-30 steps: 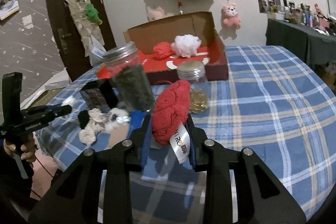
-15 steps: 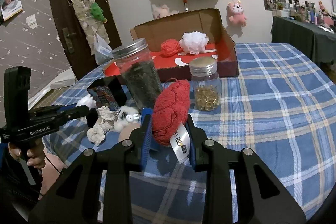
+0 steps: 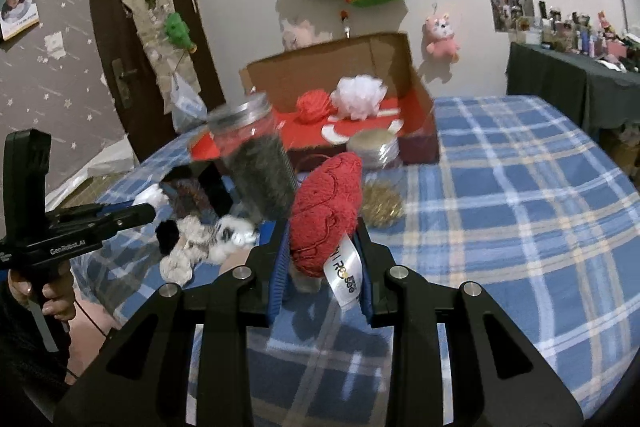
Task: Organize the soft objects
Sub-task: 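Carry the cotton puff and red knitted ball over the box and lower them inside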
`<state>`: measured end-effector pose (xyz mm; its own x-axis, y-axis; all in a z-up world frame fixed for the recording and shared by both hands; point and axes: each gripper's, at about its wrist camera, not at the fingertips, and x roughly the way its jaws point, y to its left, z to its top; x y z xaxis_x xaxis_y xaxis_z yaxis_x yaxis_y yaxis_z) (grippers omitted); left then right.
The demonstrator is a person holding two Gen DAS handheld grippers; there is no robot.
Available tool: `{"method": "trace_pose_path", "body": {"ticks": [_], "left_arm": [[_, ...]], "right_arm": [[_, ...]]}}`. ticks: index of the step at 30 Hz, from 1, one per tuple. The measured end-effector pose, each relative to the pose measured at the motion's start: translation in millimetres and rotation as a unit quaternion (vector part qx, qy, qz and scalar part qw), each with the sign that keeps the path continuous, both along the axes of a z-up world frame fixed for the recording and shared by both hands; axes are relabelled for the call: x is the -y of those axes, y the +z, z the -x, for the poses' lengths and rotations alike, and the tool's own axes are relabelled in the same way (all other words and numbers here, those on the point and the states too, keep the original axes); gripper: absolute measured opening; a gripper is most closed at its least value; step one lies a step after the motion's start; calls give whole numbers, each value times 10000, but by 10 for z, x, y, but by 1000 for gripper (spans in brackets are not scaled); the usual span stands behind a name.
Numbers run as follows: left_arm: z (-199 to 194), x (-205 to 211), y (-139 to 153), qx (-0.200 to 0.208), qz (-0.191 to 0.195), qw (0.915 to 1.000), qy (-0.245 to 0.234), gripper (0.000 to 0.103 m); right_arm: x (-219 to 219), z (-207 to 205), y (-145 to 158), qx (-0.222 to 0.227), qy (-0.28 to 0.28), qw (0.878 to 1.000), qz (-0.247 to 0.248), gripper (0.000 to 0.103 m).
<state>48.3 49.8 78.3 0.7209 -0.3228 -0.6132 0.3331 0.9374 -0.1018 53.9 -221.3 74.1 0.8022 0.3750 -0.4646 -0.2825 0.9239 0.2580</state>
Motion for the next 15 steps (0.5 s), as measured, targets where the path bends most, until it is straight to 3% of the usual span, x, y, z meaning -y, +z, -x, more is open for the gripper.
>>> {"method": "trace_pose_path", "body": {"ticks": [15], "left_arm": [[-270,-237,335,234,-70,9993,278,18]], "right_arm": [[253,-297,329,308,-307,9991,3,28]]}}
